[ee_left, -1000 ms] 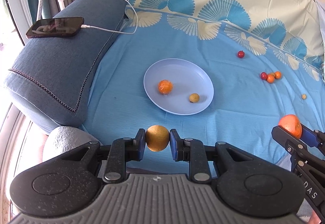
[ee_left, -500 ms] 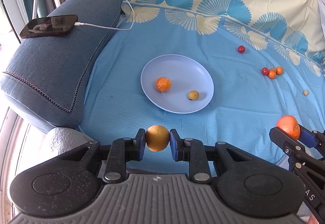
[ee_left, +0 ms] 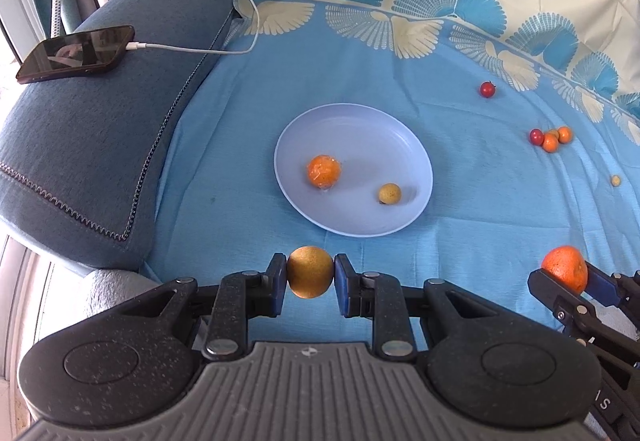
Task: Organize fruits
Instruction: 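Carry the brown fruit and mandarin over the plate with both tools, then open both tools to drop the fruits onto the plate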
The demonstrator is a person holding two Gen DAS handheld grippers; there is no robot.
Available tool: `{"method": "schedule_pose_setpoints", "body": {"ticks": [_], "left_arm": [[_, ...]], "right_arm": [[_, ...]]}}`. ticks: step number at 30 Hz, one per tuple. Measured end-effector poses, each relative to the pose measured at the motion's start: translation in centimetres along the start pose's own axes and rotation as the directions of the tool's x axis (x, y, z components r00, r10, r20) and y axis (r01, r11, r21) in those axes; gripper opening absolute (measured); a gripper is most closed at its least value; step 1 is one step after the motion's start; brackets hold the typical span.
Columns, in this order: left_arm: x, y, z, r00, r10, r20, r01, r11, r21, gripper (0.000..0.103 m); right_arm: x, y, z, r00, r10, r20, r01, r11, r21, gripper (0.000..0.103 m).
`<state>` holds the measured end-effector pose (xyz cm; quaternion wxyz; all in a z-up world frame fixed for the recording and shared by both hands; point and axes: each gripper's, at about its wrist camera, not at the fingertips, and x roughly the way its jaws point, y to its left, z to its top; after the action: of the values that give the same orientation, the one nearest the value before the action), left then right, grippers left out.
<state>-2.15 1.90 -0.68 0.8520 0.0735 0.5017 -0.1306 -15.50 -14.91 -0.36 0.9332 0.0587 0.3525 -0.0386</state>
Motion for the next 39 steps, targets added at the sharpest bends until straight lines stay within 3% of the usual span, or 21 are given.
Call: {"method": "schedule_pose_setpoints", "body": {"ticks": [27, 39], "left_arm": [[12.4, -0.4, 8.7, 0.993, 0.047, -0.113, -0.046, 0.999, 0.014, 0.028], [17.1, -1.1, 10.8, 0.987, 0.061, -0.146, -0.056, 0.998, 0.032, 0.028]], "right_arm": [[13.9, -0.1, 3.9, 0.993, 0.056, -0.099, -0.058, 0.998, -0.015, 0.037], [19.7, -0.1, 4.5, 0.989, 0.054, -0.139, -0.060, 0.997, -0.040, 0.037]]}}
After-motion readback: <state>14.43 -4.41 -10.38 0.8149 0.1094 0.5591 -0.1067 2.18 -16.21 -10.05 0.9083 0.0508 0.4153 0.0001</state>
